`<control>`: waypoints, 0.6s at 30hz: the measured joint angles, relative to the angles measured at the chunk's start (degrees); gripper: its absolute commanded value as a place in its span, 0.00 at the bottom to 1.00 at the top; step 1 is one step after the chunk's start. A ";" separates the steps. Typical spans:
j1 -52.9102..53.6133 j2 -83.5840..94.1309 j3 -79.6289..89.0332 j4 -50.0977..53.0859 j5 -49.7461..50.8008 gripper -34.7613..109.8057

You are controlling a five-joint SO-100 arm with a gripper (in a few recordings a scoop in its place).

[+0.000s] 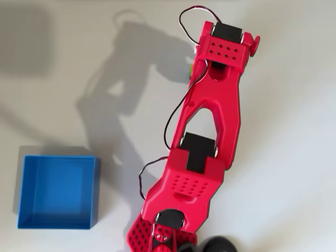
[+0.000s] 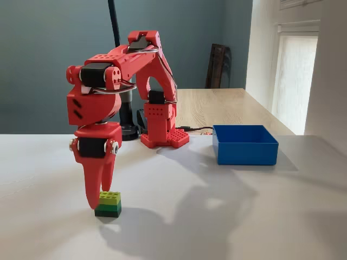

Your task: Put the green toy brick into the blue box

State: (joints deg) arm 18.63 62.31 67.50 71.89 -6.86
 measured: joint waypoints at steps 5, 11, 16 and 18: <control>-0.62 -2.11 -1.76 0.00 0.00 0.38; -0.44 -4.13 -3.96 -0.53 0.88 0.33; -1.41 -4.83 -4.83 -0.53 2.64 0.25; -1.67 -4.83 -4.92 -0.53 2.72 0.24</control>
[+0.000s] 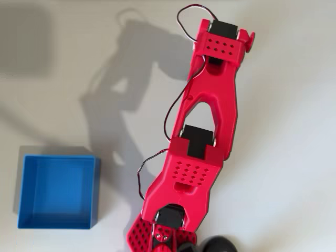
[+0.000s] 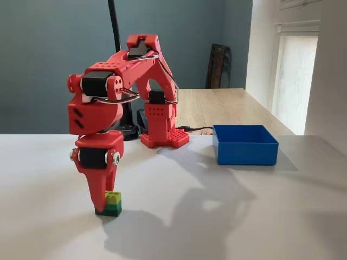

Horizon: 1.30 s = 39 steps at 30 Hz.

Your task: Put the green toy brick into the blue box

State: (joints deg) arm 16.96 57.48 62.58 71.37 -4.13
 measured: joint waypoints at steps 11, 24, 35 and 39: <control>0.35 0.00 -0.09 0.00 0.00 0.24; -3.52 6.24 1.23 2.46 -2.20 0.24; -14.41 25.66 7.73 5.36 -4.39 0.24; -19.25 31.03 12.92 5.36 -5.10 0.24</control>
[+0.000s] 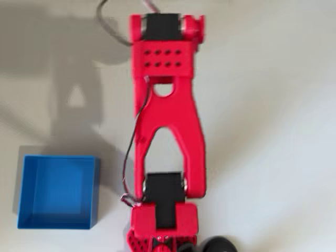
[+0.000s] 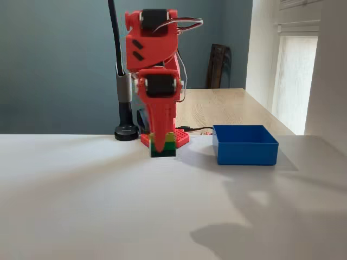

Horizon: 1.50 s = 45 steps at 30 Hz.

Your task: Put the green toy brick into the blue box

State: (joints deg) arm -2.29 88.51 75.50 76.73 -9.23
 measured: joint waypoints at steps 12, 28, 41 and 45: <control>-22.59 12.04 13.27 2.72 3.25 0.24; -56.51 15.21 15.38 13.62 18.46 0.24; -62.75 15.21 19.25 15.64 19.16 0.24; -62.75 15.21 23.38 13.80 18.46 0.24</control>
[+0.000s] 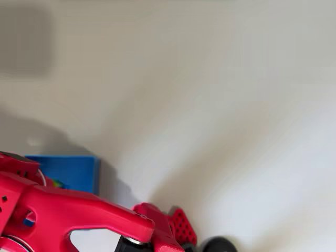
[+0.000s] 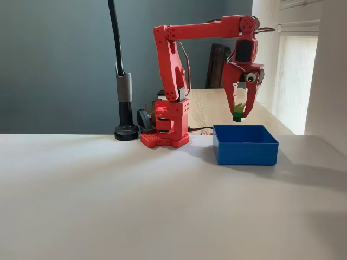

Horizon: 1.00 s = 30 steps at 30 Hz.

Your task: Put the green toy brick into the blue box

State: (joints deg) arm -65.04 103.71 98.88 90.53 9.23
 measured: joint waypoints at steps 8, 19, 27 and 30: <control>0.00 0.09 6.06 -9.32 -5.01 0.24; 0.18 0.00 6.77 -11.87 -8.88 0.39; 0.18 0.00 5.27 -8.17 -9.49 0.35; 0.18 0.00 2.37 -6.24 -9.49 0.28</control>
State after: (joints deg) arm -64.86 103.71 101.25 84.29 -0.26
